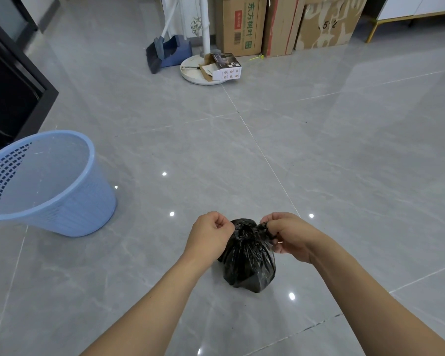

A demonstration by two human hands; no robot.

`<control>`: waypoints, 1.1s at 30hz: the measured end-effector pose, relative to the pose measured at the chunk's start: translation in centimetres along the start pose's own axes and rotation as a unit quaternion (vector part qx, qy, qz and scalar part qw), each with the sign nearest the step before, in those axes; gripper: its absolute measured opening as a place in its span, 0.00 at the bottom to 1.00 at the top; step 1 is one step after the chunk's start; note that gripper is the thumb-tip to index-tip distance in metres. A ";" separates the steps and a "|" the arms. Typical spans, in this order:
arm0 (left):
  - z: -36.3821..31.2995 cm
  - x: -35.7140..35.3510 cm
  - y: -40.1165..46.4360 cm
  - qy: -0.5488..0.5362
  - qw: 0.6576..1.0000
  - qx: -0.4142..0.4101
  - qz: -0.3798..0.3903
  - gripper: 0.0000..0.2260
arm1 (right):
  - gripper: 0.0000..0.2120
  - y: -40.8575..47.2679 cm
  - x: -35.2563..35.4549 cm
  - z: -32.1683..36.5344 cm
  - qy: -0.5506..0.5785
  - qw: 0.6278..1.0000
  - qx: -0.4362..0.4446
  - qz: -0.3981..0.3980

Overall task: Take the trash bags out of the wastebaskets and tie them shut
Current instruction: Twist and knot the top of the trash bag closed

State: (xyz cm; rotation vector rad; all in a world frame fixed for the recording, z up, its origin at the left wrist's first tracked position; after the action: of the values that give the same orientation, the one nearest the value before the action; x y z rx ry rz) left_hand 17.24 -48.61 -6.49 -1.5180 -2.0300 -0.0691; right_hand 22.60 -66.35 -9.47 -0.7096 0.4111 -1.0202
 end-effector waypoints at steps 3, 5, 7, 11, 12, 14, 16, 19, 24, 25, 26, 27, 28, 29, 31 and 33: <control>-0.4 -0.3 -0.2 0.003 1.000 -0.019 0.009 0.06 | 0.12 -0.5 0.9 0.4 -0.087 0.995 -0.013 -0.046; -0.8 -0.4 -0.4 0.001 0.999 -0.036 0.013 0.07 | 0.09 -0.8 0.8 0.4 -0.063 0.997 -0.038 -0.037; -1.3 -0.5 -0.6 0.003 0.998 -0.054 0.016 0.07 | 0.10 -1.0 0.7 0.2 -0.053 0.997 -0.059 -0.009; -1.9 -0.5 -0.6 0.001 0.997 -0.070 0.018 0.06 | 0.11 -1.2 0.4 0.0 -0.101 0.992 -0.061 0.034; -1.8 -0.5 -0.5 0.001 0.997 -0.069 0.017 0.06 | 0.07 -1.3 0.3 0.2 -0.091 0.994 -0.049 0.039; -1.7 -0.5 -0.5 0.005 0.998 -0.068 0.020 0.06 | 0.04 -1.4 0.4 0.7 -0.056 0.998 -0.020 0.024; -1.4 -0.6 -0.6 0.014 0.997 -0.066 0.024 0.06 | 0.04 -1.3 1.1 1.2 -0.053 0.999 0.007 -0.010; -0.8 -0.9 -0.6 0.008 0.999 -0.049 0.020 0.05 | 0.11 -1.6 1.5 1.7 -0.091 0.994 0.031 -0.045; -0.5 -2.2 -0.9 -0.068 0.996 -0.020 0.048 0.04 | 0.06 -2.5 0.6 2.7 -0.204 0.977 0.043 -0.042; -0.4 -2.5 -0.9 -0.108 0.993 -0.009 0.051 0.05 | 0.05 -2.9 0.5 2.8 -0.221 0.974 0.038 -0.036; -0.5 -2.8 -1.0 -0.137 0.989 -0.001 0.054 0.05 | 0.09 -3.1 0.6 2.9 -0.248 0.968 0.036 -0.032; -0.6 -2.9 -1.0 -0.146 0.988 0.000 0.054 0.05 | 0.12 -3.4 0.7 3.1 -0.293 0.955 0.041 -0.035; -0.7 -3.0 -1.1 -0.137 0.989 -0.006 0.053 0.05 | 0.14 -3.6 0.9 3.5 -0.347 0.935 0.057 -0.044; -0.6 -3.0 -1.1 -0.126 0.991 -0.011 0.051 0.05 | 0.13 -3.9 1.0 4.0 -0.405 0.909 0.078 -0.056; -0.3 -2.9 -1.2 -0.109 0.993 -0.014 0.037 0.06 | 0.10 -4.4 1.6 5.0 -0.483 0.863 0.115 -0.091; 0.1 -2.6 -1.3 -0.107 0.994 -0.012 0.013 0.05 | 0.10 -4.9 2.6 5.7 -0.491 0.855 0.126 -0.111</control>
State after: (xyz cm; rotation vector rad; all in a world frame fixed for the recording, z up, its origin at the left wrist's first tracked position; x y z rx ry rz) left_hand 16.52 -51.21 -7.41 -1.6261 -2.1808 0.0837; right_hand 24.28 -68.36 -1.96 -0.9490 -0.7014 -0.7741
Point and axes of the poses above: each hand's wrist, its own y-axis towards the middle knuckle, its own x-axis out of the back of the hand, z = x × y, the point moved 8 cm from there along y, towards the middle knuckle, and after that the axes turned 1 degree about -x, right-handed, at the moved point
